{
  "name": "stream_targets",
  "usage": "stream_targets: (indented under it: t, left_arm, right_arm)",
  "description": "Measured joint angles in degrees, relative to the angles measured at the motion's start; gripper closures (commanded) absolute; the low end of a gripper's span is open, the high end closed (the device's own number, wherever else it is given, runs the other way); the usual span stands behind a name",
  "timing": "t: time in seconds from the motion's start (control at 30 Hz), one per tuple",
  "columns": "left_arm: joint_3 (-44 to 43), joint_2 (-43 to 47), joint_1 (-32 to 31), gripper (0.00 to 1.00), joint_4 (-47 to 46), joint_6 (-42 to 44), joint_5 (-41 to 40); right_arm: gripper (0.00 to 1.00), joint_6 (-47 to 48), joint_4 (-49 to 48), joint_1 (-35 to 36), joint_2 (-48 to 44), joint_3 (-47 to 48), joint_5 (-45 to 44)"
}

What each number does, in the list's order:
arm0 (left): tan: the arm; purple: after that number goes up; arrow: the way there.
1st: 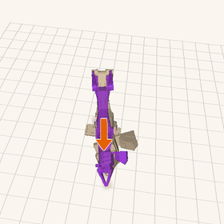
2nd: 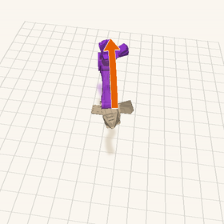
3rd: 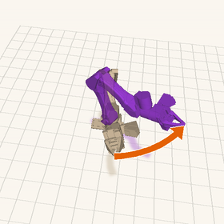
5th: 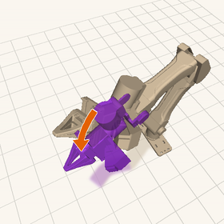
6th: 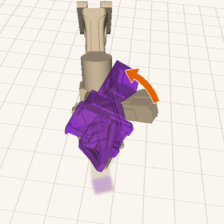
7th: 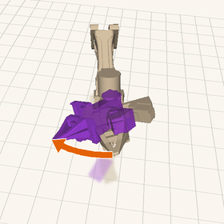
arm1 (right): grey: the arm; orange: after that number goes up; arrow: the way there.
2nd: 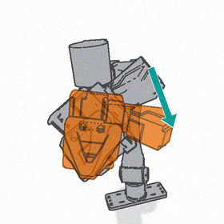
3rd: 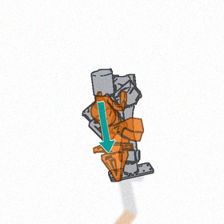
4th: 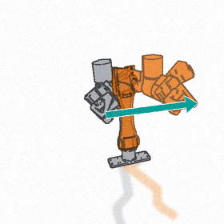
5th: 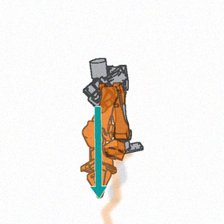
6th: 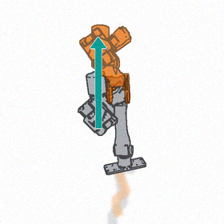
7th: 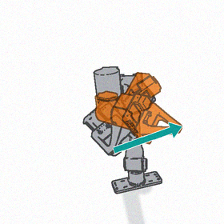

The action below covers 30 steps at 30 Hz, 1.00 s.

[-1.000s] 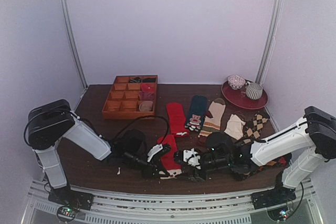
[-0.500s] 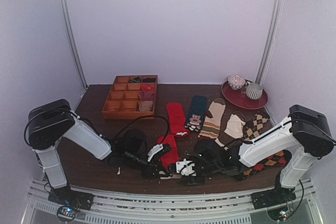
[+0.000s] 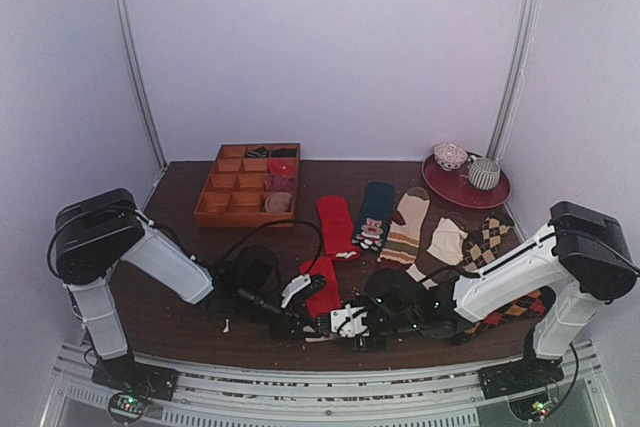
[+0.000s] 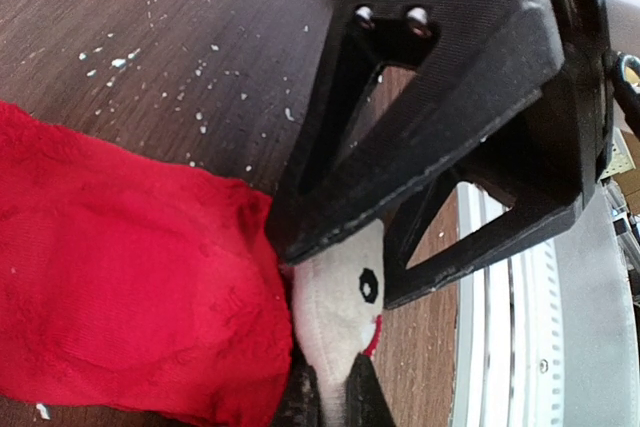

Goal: Roll the socks
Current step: Roll a pair of socks at the center of the board.

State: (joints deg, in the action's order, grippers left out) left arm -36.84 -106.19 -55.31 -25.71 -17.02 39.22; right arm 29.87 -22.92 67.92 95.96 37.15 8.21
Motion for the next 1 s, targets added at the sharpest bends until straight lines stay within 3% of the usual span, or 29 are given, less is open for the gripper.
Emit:
stream_targets:
  t: [0.3,0.53,0.7,0.77,0.9,1.0]
  left_arm:
    - [-0.1,-0.5,0.2,1.00,-0.5,0.0,1.0]
    - [-0.1,-1.0,0.3,0.98,-1.1,0.1,1.9]
    - [-0.6,0.5,0.2,0.70,1.3,1.2,0.3]
    - [-0.5,2.4,-0.2,0.61,4.0,2.6,-2.6]
    - [1.0,8.6,-1.1,0.33,9.5,5.5,-9.7]
    - [4.2,14.8,-0.9,0.25,11.9,7.6,-14.8]
  right_arm:
    - [0.66,0.1,0.0,1.0,0.7,0.0,-0.3]
    - [0.83,-1.8,0.5,1.4,2.6,1.3,-0.7]
    - [0.89,-6.7,3.0,1.0,3.1,3.2,0.9]
    - [0.90,-9.7,3.3,0.0,3.5,3.8,3.7]
    - [0.89,-16.6,3.4,-2.9,4.7,4.7,11.8]
    - [0.90,-22.4,3.3,-6.0,7.3,6.6,20.2]
